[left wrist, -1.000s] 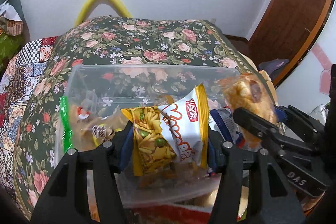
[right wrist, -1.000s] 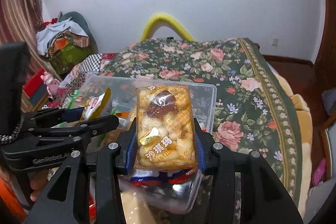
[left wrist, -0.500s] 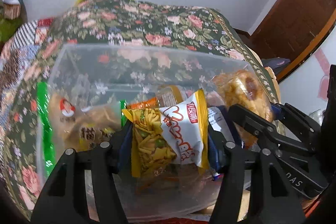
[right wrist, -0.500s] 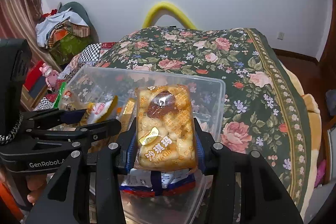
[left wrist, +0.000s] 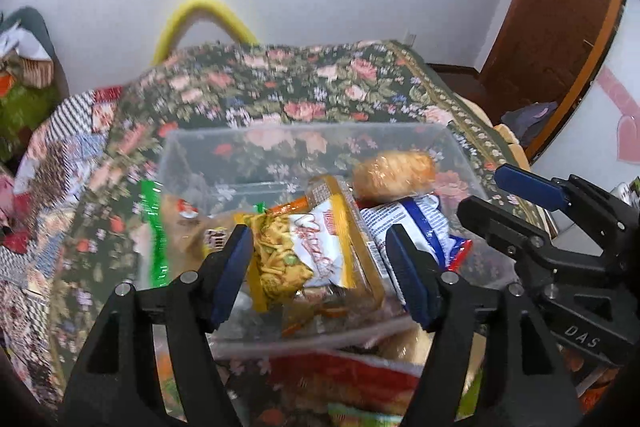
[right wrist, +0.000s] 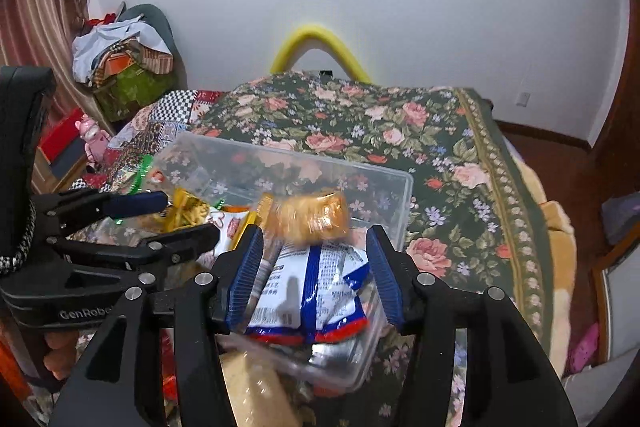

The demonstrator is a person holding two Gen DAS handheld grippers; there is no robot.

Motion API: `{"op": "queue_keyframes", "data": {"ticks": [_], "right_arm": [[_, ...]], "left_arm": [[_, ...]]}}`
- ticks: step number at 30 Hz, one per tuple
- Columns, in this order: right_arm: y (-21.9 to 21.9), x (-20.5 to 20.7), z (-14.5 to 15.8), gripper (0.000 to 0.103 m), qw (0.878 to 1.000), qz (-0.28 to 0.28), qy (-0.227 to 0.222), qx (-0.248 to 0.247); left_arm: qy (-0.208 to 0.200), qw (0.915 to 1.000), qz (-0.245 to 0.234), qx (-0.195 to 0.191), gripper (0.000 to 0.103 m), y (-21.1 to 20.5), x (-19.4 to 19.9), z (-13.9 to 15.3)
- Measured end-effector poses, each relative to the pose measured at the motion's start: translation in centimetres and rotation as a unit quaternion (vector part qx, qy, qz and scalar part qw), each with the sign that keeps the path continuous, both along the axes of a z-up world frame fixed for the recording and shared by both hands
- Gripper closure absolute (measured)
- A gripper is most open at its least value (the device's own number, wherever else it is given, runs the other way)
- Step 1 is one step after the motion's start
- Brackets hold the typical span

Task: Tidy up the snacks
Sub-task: 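Grasp the orange snack bag with the left tool while the right tool grasps the green jelly cup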

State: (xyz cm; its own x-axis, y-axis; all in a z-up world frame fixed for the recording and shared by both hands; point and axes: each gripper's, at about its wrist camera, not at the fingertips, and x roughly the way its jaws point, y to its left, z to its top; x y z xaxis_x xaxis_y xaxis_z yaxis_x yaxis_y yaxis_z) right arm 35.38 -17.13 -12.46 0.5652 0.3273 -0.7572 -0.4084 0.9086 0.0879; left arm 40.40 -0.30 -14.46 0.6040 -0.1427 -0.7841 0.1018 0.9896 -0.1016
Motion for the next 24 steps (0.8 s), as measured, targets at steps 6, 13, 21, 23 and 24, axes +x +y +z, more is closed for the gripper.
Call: {"op": "queue_keyframes", "data": {"ticks": [6,13,21,23,24], "right_arm": [[-0.8,-3.1,2.7,0.051,1.0,0.003,-0.021,0.015],[-1.9,-6.9,4.3,0.047,0.999,0.002,-0.034,0.022],[-3.2,-10.3,3.2,0.047,1.0,-0.003,-0.015,0.026],[-3.5,-10.9,2.4,0.047,1.0,-0.003,-0.004,0.026],[-3.7,-11.2,2.1,0.047,1.0,-0.004,0.001,0.027]], "left_arm": [[-0.029,0.9995,0.011,-0.006,0.032,1.2,-3.3,3.3],[-0.041,0.9988,0.025,-0.013,0.025,3.5,-8.1,5.1],[-0.011,0.999,0.042,0.011,0.025,7.2,-12.1,2.8],[0.004,0.9988,0.047,0.012,0.024,8.2,-12.7,1.6],[0.011,0.9987,0.049,0.013,0.024,8.7,-13.0,1.0]]}}
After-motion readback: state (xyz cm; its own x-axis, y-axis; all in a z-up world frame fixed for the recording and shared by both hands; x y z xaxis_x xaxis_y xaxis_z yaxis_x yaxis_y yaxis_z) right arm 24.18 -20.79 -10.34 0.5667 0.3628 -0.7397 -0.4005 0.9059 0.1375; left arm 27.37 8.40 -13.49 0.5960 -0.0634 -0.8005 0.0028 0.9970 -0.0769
